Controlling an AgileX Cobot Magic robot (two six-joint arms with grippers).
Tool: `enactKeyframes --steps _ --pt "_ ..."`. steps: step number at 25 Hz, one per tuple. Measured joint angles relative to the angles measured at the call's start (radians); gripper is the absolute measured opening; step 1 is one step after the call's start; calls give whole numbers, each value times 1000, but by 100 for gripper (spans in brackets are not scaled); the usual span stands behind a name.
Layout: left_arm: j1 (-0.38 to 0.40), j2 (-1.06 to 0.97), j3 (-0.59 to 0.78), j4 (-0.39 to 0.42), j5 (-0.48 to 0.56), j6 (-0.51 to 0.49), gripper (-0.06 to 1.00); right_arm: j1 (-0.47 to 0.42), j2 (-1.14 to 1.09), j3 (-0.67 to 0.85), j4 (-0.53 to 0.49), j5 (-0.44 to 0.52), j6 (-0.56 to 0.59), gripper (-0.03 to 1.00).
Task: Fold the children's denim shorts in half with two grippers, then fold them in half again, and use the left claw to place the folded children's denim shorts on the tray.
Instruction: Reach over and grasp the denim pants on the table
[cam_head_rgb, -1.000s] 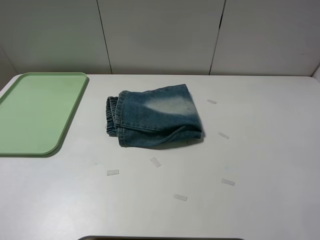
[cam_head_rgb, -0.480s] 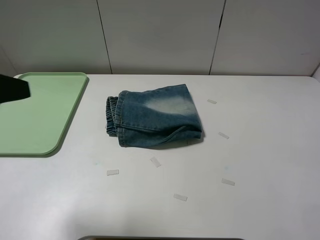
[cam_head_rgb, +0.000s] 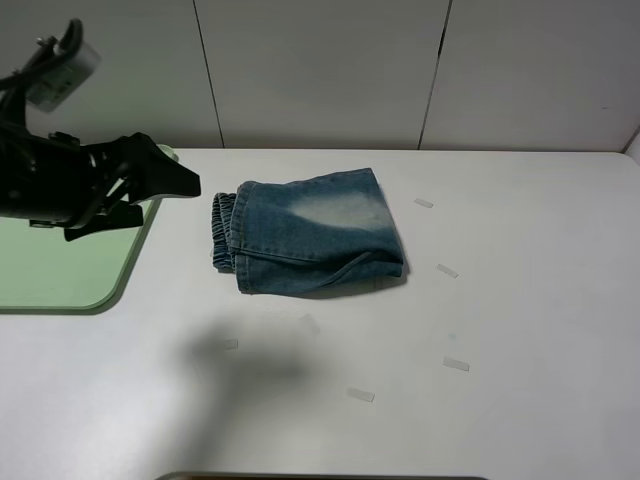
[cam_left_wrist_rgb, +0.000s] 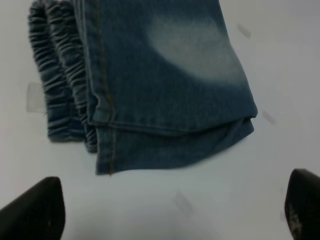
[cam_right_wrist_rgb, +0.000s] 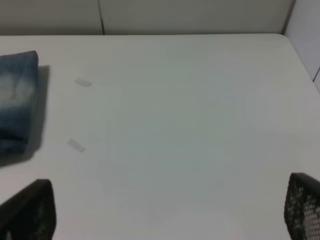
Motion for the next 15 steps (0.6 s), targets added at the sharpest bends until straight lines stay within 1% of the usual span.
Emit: enactKeyframes --steps 2,3,5,7,10,15 --pt "0 72 -17 -98 0 109 87 0 0 0 0 0 0 69" --pt "0 108 -23 -136 0 145 87 0 0 0 0 0 0 69" --pt "1 167 -40 -196 0 217 87 0 0 0 0 0 0 69" --pt "16 221 -54 -241 5 268 87 0 0 0 0 0 0 69" --pt "58 276 -73 -265 5 310 87 0 0 0 0 0 0 69" --pt "124 339 -106 -271 4 351 87 0 0 0 0 0 0 69"
